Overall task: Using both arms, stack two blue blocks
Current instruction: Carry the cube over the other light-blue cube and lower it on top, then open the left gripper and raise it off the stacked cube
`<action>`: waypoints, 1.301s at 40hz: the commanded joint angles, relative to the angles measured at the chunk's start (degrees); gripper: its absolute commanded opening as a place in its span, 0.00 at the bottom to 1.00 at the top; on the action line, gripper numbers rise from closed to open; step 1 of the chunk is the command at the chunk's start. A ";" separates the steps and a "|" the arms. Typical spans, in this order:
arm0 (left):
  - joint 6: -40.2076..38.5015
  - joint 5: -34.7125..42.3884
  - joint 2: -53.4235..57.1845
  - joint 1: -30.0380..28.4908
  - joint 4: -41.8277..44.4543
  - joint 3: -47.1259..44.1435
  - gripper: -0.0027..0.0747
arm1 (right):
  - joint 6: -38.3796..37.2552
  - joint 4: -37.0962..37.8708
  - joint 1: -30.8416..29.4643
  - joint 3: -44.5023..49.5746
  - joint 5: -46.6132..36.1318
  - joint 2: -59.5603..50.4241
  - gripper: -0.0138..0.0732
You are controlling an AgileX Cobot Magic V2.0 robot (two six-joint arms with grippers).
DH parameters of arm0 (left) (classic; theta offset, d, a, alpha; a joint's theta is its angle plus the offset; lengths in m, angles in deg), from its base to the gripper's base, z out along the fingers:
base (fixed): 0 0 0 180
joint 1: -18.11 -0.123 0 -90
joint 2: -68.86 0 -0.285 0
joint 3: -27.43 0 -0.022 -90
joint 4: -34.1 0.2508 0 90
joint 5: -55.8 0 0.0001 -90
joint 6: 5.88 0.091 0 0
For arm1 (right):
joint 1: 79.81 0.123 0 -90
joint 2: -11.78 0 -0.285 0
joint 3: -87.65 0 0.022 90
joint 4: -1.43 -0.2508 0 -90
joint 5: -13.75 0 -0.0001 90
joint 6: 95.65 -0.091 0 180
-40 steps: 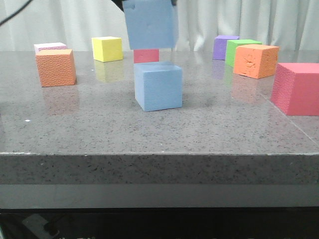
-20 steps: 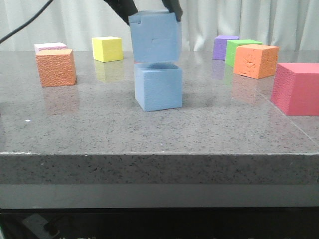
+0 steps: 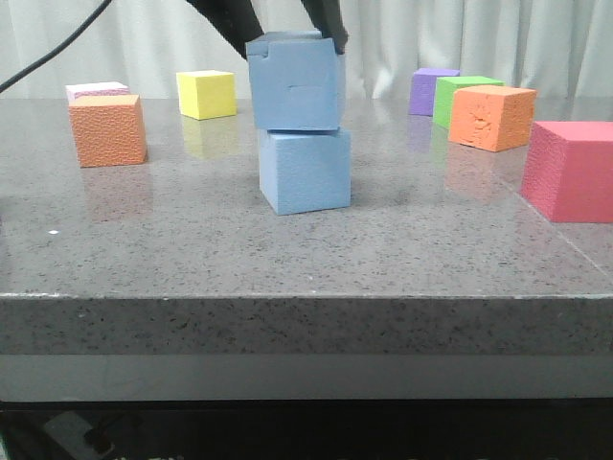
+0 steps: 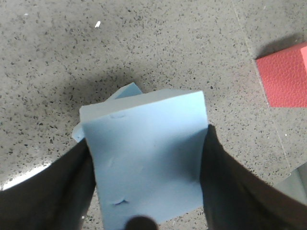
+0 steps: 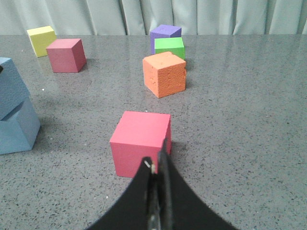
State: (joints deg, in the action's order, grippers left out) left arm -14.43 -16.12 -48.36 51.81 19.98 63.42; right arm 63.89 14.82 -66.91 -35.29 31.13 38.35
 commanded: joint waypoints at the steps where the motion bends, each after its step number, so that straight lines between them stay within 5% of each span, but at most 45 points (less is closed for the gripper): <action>1: -0.26 -1.76 2.76 0.29 -1.08 1.77 0.55 | 0.53 1.18 -0.25 -1.50 -4.73 0.41 0.08; 15: -0.03 -1.76 2.26 0.29 -1.53 1.77 0.79 | 0.53 1.18 -0.25 -1.50 -4.73 0.41 0.08; 46: -0.39 -1.76 2.37 0.29 -1.26 7.94 0.78 | 0.53 1.18 -0.25 -1.50 -4.73 0.41 0.08; 52: -0.39 -1.76 2.46 0.29 -0.60 9.09 0.71 | 0.53 1.18 -0.25 -1.50 -4.73 0.41 0.08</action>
State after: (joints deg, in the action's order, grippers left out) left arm -14.43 -16.14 -49.23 51.81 19.99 70.39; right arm 63.89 14.82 -66.91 -35.29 31.13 38.35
